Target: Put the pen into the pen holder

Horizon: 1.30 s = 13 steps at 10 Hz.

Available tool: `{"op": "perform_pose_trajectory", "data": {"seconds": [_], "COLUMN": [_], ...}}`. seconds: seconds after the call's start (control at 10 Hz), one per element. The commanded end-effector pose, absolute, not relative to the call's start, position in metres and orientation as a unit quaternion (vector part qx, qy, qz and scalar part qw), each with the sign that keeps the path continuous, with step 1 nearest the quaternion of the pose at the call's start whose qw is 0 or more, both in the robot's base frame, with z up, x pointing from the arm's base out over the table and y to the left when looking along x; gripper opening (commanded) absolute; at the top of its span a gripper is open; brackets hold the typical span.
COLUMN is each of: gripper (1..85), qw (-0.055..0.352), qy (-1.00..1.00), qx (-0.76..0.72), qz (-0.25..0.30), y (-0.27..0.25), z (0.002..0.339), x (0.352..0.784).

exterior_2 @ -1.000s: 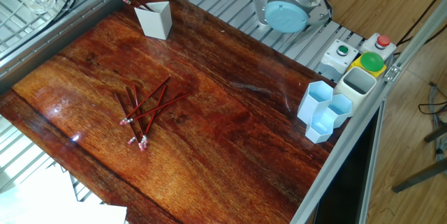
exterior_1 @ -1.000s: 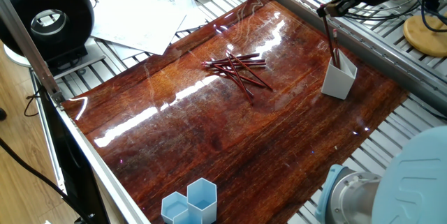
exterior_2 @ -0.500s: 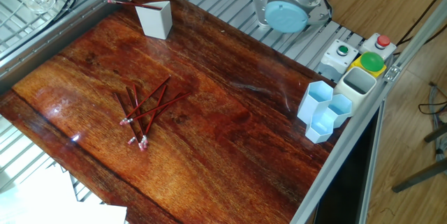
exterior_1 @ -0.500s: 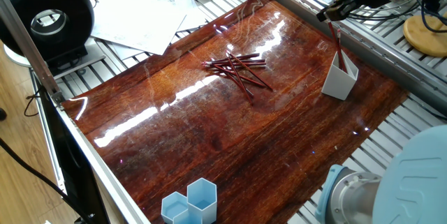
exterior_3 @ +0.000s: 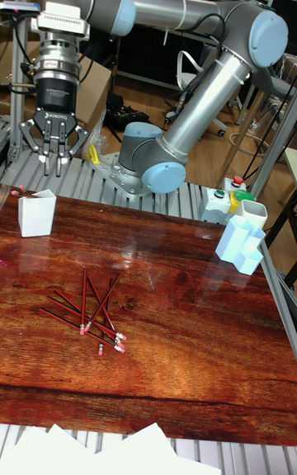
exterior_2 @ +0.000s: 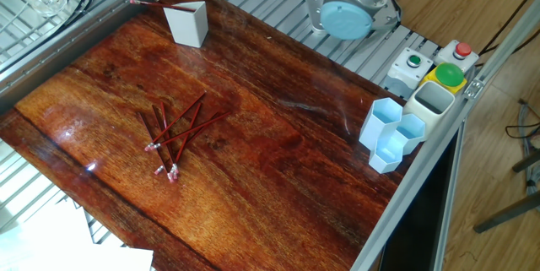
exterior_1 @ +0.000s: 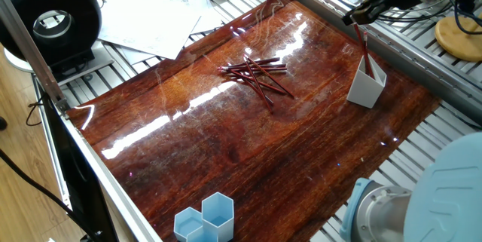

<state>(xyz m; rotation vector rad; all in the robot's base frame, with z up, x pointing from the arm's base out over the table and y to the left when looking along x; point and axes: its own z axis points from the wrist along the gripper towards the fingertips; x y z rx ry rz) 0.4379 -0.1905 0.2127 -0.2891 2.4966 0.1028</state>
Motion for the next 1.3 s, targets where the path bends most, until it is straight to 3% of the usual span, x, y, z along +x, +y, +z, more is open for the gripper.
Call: {"op": "perform_pose_trajectory", "data": {"seconds": [0.0,0.5,0.9,1.2], "gripper": [25.7,1.0,1.0,1.0], "qw": [0.25,0.232,0.238,0.237], "qy": [0.96,0.959,0.947,0.934], "qx": [-0.123,-0.162,-0.211,-0.263], "qz": [0.003,-0.035,-0.056,-0.046], "y": [-0.219,-0.244,-0.248,-0.233], "z": [0.209,0.219,0.213,0.187], "x": [0.429,0.483,0.538,0.548]}}
